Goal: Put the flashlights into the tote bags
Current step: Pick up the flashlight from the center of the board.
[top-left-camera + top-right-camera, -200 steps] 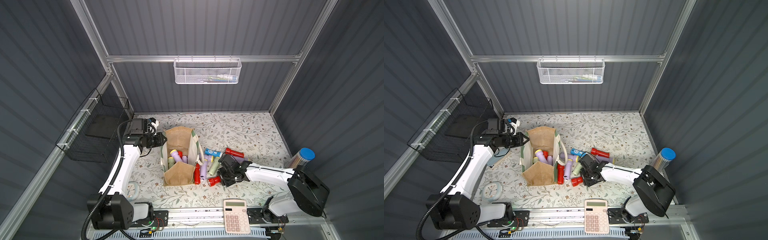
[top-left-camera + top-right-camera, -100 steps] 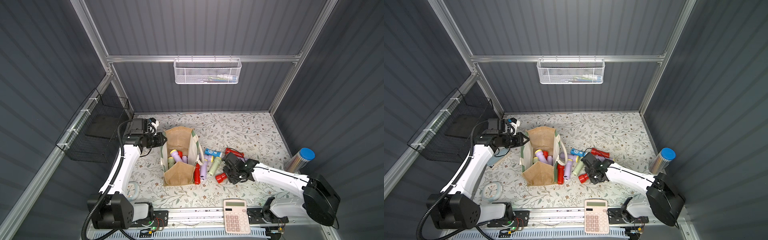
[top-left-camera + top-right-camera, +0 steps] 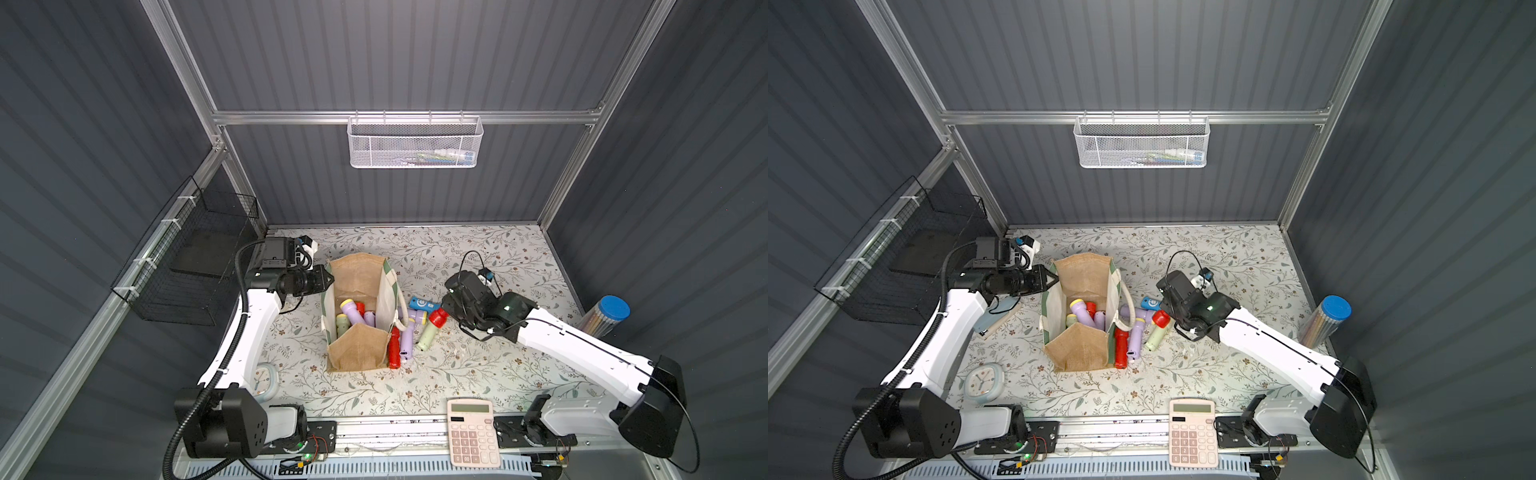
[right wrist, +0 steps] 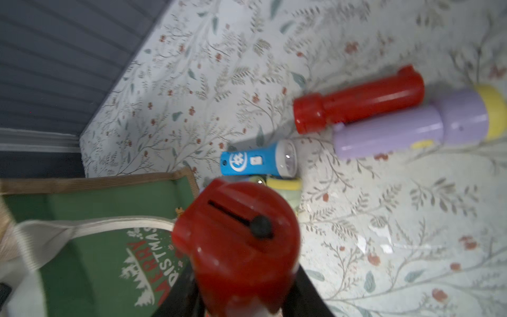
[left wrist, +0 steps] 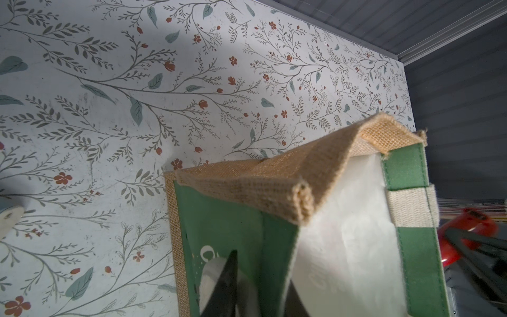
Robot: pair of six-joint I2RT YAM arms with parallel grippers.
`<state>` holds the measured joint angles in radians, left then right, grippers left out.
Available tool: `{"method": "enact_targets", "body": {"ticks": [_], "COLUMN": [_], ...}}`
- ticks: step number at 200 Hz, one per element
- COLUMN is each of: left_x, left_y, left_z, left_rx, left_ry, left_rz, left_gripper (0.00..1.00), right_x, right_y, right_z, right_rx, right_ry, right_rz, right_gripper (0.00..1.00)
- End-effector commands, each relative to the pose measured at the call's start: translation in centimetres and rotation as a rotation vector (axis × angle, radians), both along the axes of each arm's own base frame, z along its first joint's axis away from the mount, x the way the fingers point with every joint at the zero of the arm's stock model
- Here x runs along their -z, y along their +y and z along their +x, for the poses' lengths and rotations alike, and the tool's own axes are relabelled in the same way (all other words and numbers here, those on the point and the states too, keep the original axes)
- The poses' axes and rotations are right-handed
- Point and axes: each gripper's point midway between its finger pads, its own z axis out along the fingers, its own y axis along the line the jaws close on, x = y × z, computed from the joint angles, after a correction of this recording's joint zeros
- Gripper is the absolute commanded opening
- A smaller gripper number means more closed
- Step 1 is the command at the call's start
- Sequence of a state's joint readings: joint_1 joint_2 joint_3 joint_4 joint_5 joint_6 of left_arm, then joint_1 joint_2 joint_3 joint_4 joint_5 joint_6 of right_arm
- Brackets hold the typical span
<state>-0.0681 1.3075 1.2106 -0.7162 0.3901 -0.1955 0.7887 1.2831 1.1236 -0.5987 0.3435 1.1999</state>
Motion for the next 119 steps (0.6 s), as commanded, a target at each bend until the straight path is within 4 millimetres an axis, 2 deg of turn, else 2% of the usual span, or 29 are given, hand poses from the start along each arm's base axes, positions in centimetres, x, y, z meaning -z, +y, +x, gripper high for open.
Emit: {"method": "enact_targets", "body": {"ticks": [1,28,54,81,98,119], "left_x": [-0.7,-0.8,-0.5,0.3,1.3,1.5], "left_y": [-0.1,-0.2,-0.1,0.4,1.2,1.5], "left_z": [-0.1,-0.2,-0.2,-0.2,0.0,0.0], "left_rx": [0.002,0.013,0.014,-0.005,-0.032,-0.043], "left_ry": [-0.010,-0.020,-0.013,0.020,0.059,0.070], "left_rz": [-0.020,-0.021,-0.013,0.015,0.034,0.023], "left_gripper": [0.20,0.18,0.14,0.08,0.07,0.07], "right_x": [-5.7,-10.7,-14.3,-16.4,-16.9,-17.2], "right_y": [0.5,2.8,5.6,8.2,9.9,11.9], "right_z": [1.9,3.0,3.6,4.1,4.3,4.3], "right_rx": [-0.127,-0.226,-0.331,-0.414,-0.466,-0.535], "right_ry": [-0.187,-0.289,-0.349,-0.380,-0.382,-0.371], "right_rz": [-0.086,-0.051,0.005,0.066,0.103,0.151], "right_gripper": [0.21,0.22,0.23,0.23,0.22,0.21]}}
